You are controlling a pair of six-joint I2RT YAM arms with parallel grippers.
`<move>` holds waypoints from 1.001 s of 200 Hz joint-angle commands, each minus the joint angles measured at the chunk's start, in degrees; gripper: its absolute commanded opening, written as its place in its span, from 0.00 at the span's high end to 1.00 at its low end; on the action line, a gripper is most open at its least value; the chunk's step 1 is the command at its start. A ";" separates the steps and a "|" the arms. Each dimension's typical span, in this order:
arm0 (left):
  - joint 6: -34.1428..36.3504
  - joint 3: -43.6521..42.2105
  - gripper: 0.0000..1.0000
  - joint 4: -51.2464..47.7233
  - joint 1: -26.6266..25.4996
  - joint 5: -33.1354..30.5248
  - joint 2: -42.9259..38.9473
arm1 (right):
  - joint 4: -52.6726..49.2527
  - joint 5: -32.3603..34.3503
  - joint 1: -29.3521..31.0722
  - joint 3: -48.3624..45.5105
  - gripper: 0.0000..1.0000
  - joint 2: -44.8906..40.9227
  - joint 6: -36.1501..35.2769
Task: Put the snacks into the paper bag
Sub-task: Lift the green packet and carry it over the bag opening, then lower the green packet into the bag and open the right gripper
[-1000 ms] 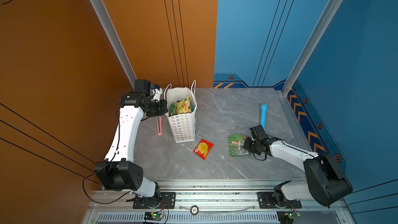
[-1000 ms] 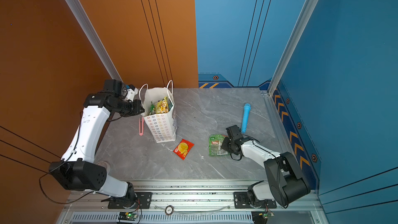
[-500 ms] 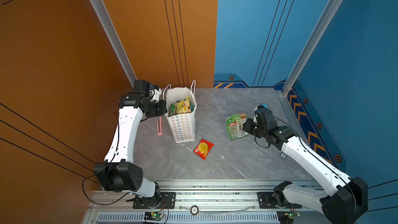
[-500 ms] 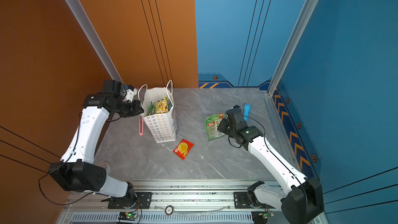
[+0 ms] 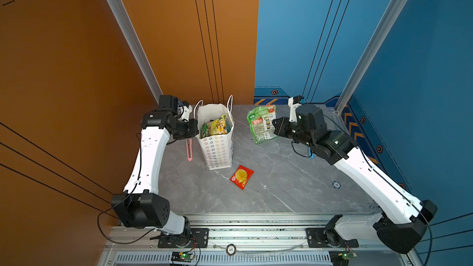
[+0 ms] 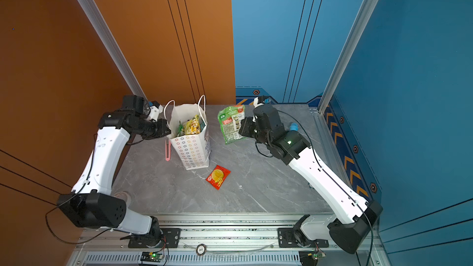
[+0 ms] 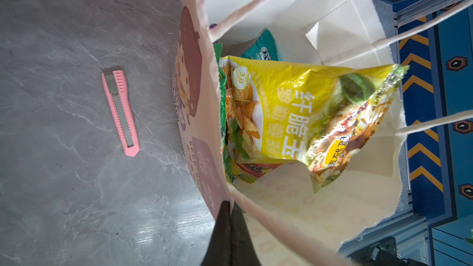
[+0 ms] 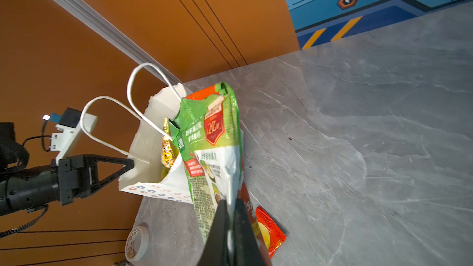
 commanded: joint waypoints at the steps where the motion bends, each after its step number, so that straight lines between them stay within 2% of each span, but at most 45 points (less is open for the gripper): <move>1: -0.20 0.03 1.00 1.19 0.41 2.68 -2.66 | -0.31 0.95 2.76 6.64 1.00 3.37 -2.99; 39: -0.30 0.38 1.00 1.15 0.41 2.67 -2.66 | -1.27 -0.10 5.68 17.66 1.00 10.39 -4.86; 118: -0.18 0.37 1.00 1.21 0.35 2.94 -2.49 | -8.35 2.44 11.67 41.20 1.00 27.47 -9.31; 200: -0.17 0.46 1.00 1.23 0.37 3.38 -2.04 | -8.74 5.81 10.62 44.67 1.00 34.99 -11.06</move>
